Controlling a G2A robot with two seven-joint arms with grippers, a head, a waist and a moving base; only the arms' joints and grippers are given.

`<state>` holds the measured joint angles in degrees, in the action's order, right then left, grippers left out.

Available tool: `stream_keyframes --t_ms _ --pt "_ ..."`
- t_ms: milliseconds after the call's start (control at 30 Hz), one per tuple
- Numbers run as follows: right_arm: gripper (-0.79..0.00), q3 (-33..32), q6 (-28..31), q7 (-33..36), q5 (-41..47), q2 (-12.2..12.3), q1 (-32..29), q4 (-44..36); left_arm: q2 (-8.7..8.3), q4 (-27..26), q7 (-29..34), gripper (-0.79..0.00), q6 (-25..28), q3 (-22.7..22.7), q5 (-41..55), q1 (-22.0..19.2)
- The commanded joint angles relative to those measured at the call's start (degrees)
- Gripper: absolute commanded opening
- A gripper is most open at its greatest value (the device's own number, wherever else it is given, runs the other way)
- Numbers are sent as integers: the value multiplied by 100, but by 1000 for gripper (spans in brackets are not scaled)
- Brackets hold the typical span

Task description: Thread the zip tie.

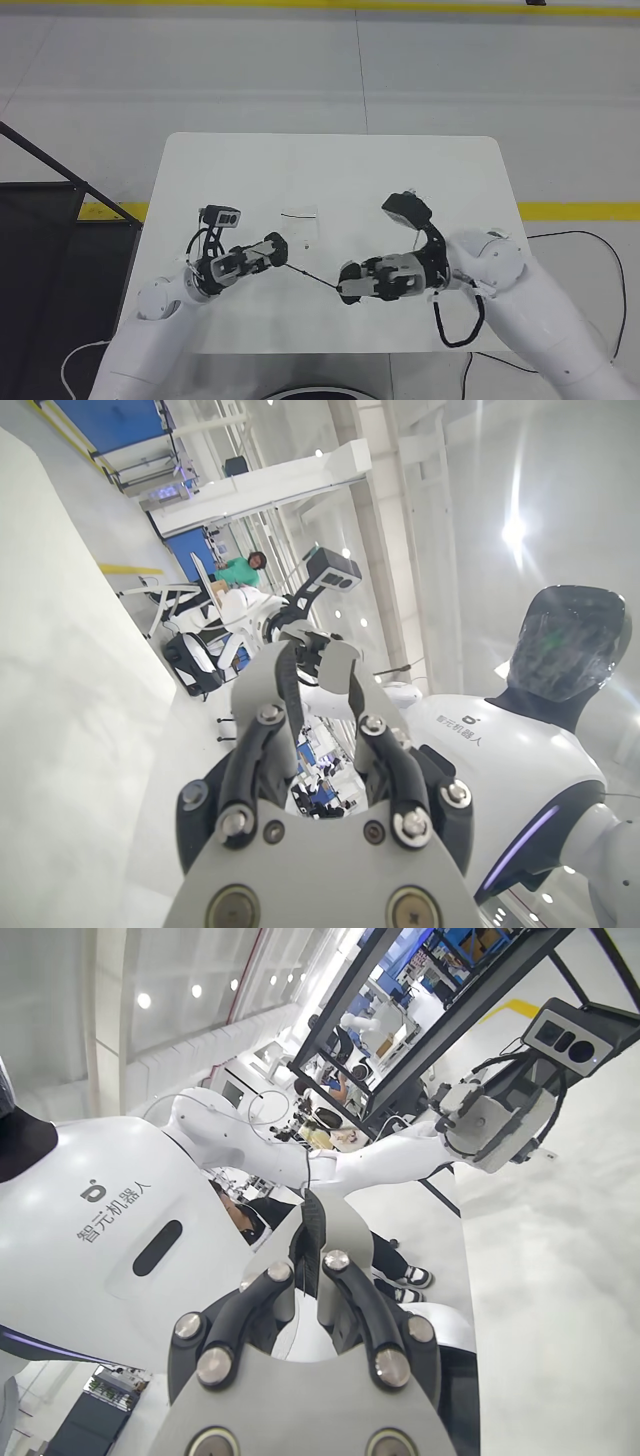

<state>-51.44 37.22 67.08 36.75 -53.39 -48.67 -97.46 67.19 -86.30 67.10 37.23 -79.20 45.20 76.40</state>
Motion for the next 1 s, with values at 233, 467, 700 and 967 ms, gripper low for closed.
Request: stream_keyframes --t_ms 233,467,700,967 --pt "-785 -734 -584 -434 -2555 284 -238 -758 0 138 -1255 0 1022 -467 -619 349" --pt "-785 -351 -2402 -1551 -5051 189 -388 -1546 23 -46 -2124 0 1176 -594 -1354 586" --pt "-785 -271 -2510 -1684 -5091 155 -363 -1508 23 -46 -2124 0 1176 -594 -1354 586" --pt "-785 -223 -2784 -1854 -5563 148 -440 -1608 24 -76 -2182 0 1133 -596 -1386 588"
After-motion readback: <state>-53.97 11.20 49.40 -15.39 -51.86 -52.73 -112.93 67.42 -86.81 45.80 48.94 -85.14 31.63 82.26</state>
